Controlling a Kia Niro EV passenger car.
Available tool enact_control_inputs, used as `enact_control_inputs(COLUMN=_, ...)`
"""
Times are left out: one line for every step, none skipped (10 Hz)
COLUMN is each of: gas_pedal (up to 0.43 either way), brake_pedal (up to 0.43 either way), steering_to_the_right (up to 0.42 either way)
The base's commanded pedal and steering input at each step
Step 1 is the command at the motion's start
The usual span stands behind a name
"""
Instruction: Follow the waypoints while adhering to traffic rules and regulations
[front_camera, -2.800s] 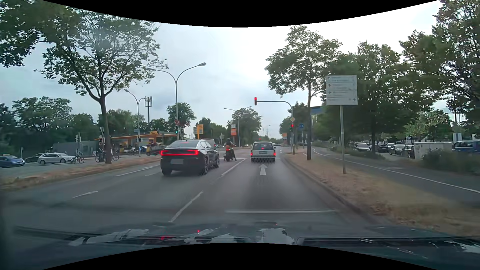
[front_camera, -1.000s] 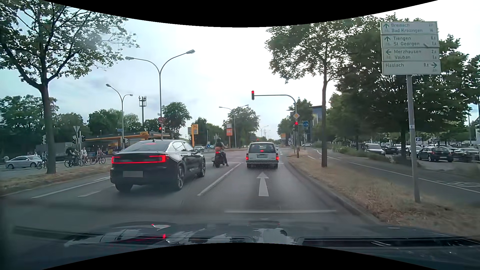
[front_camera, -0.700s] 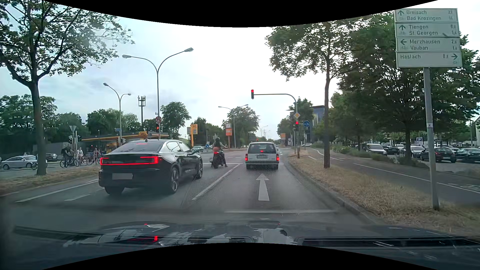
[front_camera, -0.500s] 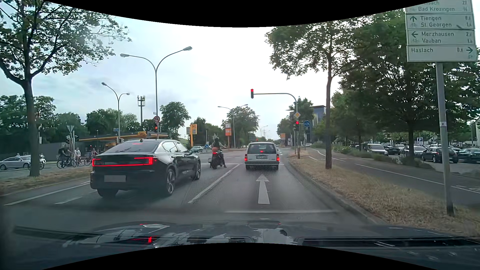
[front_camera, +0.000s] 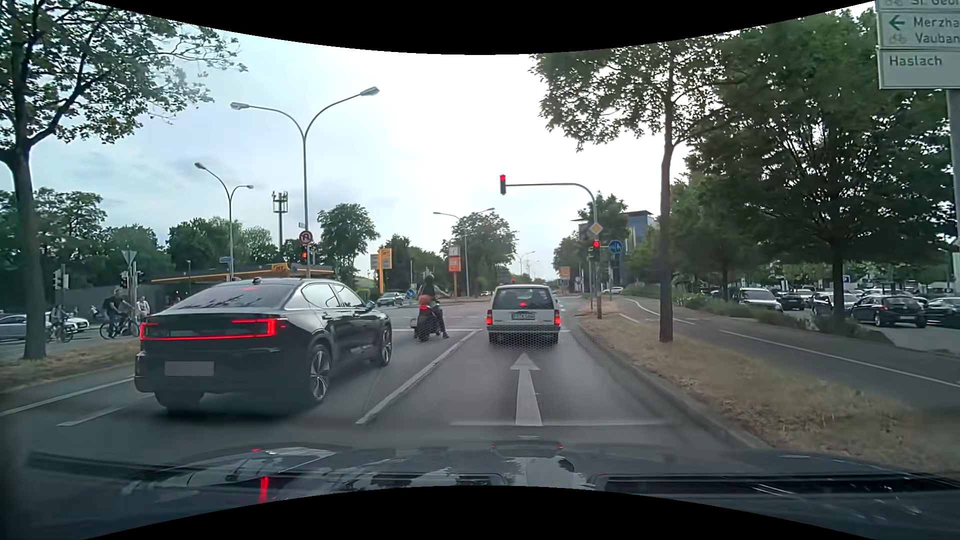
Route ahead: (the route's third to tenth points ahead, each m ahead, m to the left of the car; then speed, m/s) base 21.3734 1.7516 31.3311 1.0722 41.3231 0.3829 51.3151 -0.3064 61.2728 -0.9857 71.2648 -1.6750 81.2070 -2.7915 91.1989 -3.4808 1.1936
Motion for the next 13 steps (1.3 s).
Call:
enact_control_inputs(gas_pedal=0.0, brake_pedal=0.0, steering_to_the_right=0.015)
enact_control_inputs(gas_pedal=0.0, brake_pedal=0.0, steering_to_the_right=0.014)
enact_control_inputs(gas_pedal=0.0, brake_pedal=0.0, steering_to_the_right=0.015)
enact_control_inputs(gas_pedal=0.0, brake_pedal=0.0, steering_to_the_right=0.014)
enact_control_inputs(gas_pedal=0.0, brake_pedal=0.0, steering_to_the_right=0.014)
enact_control_inputs(gas_pedal=0.0, brake_pedal=0.0, steering_to_the_right=0.014)
enact_control_inputs(gas_pedal=0.0, brake_pedal=0.0, steering_to_the_right=0.014)
enact_control_inputs(gas_pedal=0.0, brake_pedal=0.0, steering_to_the_right=0.014)
enact_control_inputs(gas_pedal=0.0, brake_pedal=0.0, steering_to_the_right=0.014)
enact_control_inputs(gas_pedal=0.0, brake_pedal=0.0, steering_to_the_right=0.014)
enact_control_inputs(gas_pedal=0.0, brake_pedal=0.0, steering_to_the_right=0.015)
enact_control_inputs(gas_pedal=0.0, brake_pedal=0.0, steering_to_the_right=0.014)
enact_control_inputs(gas_pedal=0.0, brake_pedal=0.0, steering_to_the_right=0.015)
